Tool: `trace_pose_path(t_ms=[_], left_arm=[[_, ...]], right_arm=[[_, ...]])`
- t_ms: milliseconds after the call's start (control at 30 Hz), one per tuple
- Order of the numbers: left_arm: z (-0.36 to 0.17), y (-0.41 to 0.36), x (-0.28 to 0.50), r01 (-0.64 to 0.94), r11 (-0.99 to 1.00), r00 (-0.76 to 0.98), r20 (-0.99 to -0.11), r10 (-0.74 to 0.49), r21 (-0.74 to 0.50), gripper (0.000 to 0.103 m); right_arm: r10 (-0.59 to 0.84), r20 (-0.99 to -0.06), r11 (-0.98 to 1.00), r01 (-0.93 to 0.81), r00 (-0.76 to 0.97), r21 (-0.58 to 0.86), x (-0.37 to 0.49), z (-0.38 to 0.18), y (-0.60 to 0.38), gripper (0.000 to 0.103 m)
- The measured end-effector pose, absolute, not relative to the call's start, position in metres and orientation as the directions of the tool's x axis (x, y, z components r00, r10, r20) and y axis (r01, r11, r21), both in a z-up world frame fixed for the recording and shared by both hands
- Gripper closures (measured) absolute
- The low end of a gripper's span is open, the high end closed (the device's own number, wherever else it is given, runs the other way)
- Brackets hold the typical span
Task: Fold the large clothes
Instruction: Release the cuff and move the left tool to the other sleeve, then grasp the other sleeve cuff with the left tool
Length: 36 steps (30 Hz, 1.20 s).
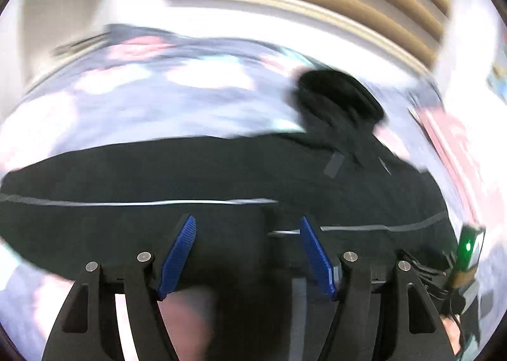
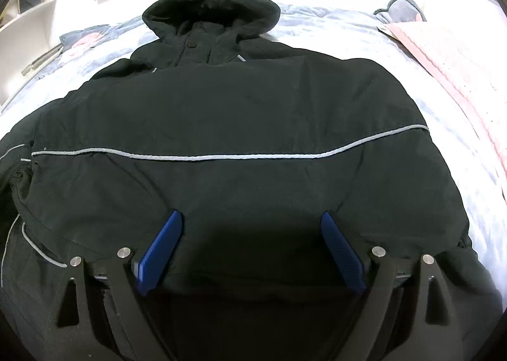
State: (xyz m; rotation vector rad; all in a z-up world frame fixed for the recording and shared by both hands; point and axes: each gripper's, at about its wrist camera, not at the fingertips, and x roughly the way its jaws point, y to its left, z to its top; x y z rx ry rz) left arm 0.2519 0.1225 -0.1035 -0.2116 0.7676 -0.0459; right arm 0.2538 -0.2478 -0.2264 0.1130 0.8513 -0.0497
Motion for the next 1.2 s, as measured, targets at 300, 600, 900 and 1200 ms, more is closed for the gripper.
trace_pose_path(t_ms=[300, 600, 900, 1200], left_arm=[[-0.117, 0.341, 0.19, -0.451, 0.844, 0.734, -0.659, 0.166, -0.291, 0.034], [-0.18, 0.473, 0.179, -0.645, 0.653, 0.668, -0.708, 0.228, -0.398, 0.033], [-0.205, 0.469, 0.207, -0.525, 0.722, 0.722, -0.685, 0.099, -0.45, 0.049], [-0.142, 0.419, 0.188, -0.39, 0.852, 0.83, -0.533, 0.161, -0.35, 0.085]], right_arm=[[0.002, -0.738, 0.992, 0.092, 0.675, 0.087, 0.253, -0.228, -0.248, 0.011], [0.002, -0.736, 0.992, 0.091, 0.677, 0.087, 0.253, -0.228, -0.248, 0.008], [0.001, -0.735, 0.992, 0.091, 0.678, 0.085, 0.254, -0.228, -0.247, 0.007], [0.003, -0.735, 0.992, 0.09, 0.678, 0.087, 0.254, -0.229, -0.247, 0.007]])
